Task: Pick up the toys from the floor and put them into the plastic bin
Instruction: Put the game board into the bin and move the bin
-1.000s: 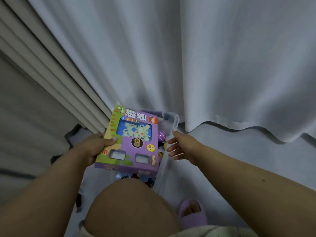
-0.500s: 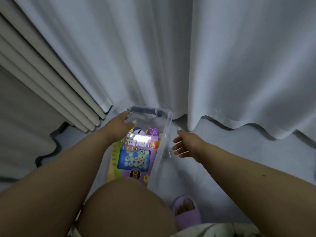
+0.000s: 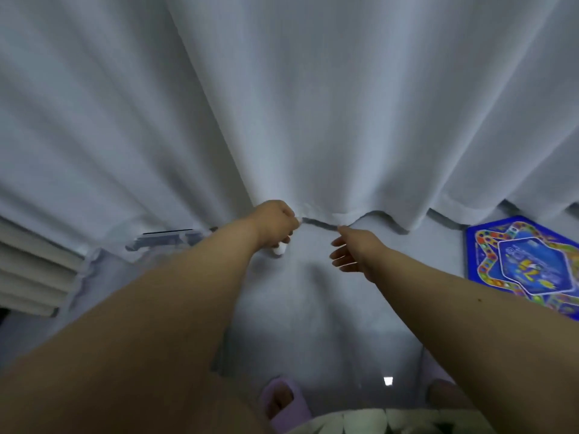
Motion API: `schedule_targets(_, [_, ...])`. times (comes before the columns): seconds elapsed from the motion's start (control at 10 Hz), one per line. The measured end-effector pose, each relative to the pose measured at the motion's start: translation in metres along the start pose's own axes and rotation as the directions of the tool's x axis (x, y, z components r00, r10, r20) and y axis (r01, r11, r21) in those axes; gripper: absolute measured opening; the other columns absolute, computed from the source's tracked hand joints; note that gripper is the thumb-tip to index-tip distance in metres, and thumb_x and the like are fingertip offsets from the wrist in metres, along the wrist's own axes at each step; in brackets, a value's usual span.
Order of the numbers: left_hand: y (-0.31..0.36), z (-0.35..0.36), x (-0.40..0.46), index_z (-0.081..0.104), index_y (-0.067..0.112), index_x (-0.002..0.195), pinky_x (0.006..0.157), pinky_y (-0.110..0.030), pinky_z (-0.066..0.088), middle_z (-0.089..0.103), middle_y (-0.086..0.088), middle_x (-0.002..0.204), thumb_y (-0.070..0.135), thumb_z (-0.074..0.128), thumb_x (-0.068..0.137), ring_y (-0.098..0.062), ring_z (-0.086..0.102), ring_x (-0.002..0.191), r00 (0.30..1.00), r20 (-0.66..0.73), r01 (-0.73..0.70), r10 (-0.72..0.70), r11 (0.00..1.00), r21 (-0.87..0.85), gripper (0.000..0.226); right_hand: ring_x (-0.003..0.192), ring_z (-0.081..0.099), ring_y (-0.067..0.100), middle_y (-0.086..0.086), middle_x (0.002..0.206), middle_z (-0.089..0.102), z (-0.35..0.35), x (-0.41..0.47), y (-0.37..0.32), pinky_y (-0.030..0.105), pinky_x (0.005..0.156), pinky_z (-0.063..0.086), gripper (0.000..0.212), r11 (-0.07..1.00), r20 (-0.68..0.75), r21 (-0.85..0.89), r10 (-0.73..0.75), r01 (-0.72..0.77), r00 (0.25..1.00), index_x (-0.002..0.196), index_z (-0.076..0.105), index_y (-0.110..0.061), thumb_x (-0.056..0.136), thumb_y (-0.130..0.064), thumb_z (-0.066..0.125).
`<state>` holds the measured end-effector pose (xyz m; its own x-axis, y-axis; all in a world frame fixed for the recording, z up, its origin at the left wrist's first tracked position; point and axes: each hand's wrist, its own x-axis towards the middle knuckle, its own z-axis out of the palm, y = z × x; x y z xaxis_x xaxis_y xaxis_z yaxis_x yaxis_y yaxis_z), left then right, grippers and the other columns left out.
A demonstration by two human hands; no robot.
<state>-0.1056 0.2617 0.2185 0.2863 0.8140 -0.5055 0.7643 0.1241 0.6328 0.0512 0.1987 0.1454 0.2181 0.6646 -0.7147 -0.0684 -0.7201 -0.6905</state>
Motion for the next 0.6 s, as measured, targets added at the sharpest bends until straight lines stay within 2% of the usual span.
schedule_targets(0.1, [0.022, 0.038, 0.019, 0.057, 0.011, 0.099, 0.081, -0.039, 0.054, 0.062, -0.010, 0.095, 0.024, 0.054, 0.094, -0.020, 0.062, 0.077, 0.995, 0.100, -0.018, 0.011, 0.997, 0.075, 0.014, 0.079, 0.060, 0.026, 0.014, 0.089, 0.063, -0.050, 0.016, 0.016, 0.036, 0.079, 0.051, 0.045, 0.998, -0.127, 0.057, 0.039, -0.032, 0.991, 0.107, 0.058, -0.001, 0.099, -0.041, 0.038])
schedule_targets(0.2, [0.048, 0.073, 0.038, 0.058, 0.008, 0.105, 0.082, -0.038, 0.054, 0.065, -0.011, 0.097, 0.026, 0.054, 0.094, -0.022, 0.064, 0.082, 0.985, 0.169, -0.041, 0.022, 0.993, 0.111, 0.021, 0.080, 0.058, 0.026, 0.015, 0.090, 0.061, -0.101, 0.028, 0.036, 0.037, 0.083, 0.050, 0.045, 0.991, -0.244, 0.118, 0.093, -0.065, 0.965, 0.109, 0.058, 0.000, 0.099, -0.039, 0.039])
schedule_targets(0.3, [0.073, 0.115, 0.056, 0.055, 0.010, 0.091, 0.066, -0.028, 0.048, 0.057, -0.008, 0.085, 0.015, 0.048, 0.097, -0.022, 0.057, 0.077, 0.964, 0.266, -0.032, 0.013, 0.997, 0.069, 0.010, 0.087, 0.059, 0.030, 0.016, 0.098, 0.061, -0.147, 0.038, 0.057, 0.039, 0.088, 0.050, 0.045, 0.979, -0.363, 0.169, 0.166, -0.110, 0.917, 0.111, 0.057, 0.001, 0.098, -0.039, 0.041])
schedule_targets(0.4, [0.088, 0.165, 0.075, 0.054, 0.012, 0.095, 0.062, -0.026, 0.048, 0.056, -0.003, 0.079, 0.009, 0.048, 0.095, -0.018, 0.056, 0.070, 0.961, 0.275, -0.001, 0.004, 1.000, -0.009, 0.007, 0.113, 0.058, 0.038, 0.022, 0.123, 0.060, -0.188, 0.052, 0.082, 0.046, 0.101, 0.046, 0.043, 0.970, -0.486, 0.165, 0.237, -0.178, 0.841, 0.122, 0.054, 0.002, 0.095, -0.031, 0.045])
schedule_targets(0.5, [0.096, 0.211, 0.087, 0.054, 0.011, 0.099, 0.065, -0.027, 0.051, 0.057, -0.001, 0.076, 0.008, 0.047, 0.095, -0.014, 0.056, 0.064, 0.948, 0.316, 0.053, -0.028, 0.996, -0.070, 0.009, 0.127, 0.043, 0.039, 0.026, 0.136, 0.042, -0.221, 0.060, 0.108, 0.043, 0.102, 0.040, 0.042, 0.917, -0.560, -0.228, 0.151, -0.327, 0.814, 0.138, 0.036, -0.004, 0.098, -0.015, 0.042])
schedule_targets(0.6, [0.105, 0.240, 0.091, 0.052, 0.010, 0.080, 0.061, -0.025, 0.046, 0.049, -0.003, 0.069, 0.008, 0.041, 0.100, -0.013, 0.048, 0.062, 0.895, 0.438, 0.139, -0.088, 0.987, -0.085, 0.023, 0.126, 0.043, 0.036, 0.022, 0.135, 0.043, -0.235, 0.077, 0.123, 0.040, 0.097, 0.043, 0.042, 0.938, -0.606, -0.157, 0.154, -0.308, 0.780, 0.137, 0.038, -0.008, 0.097, -0.020, 0.046])
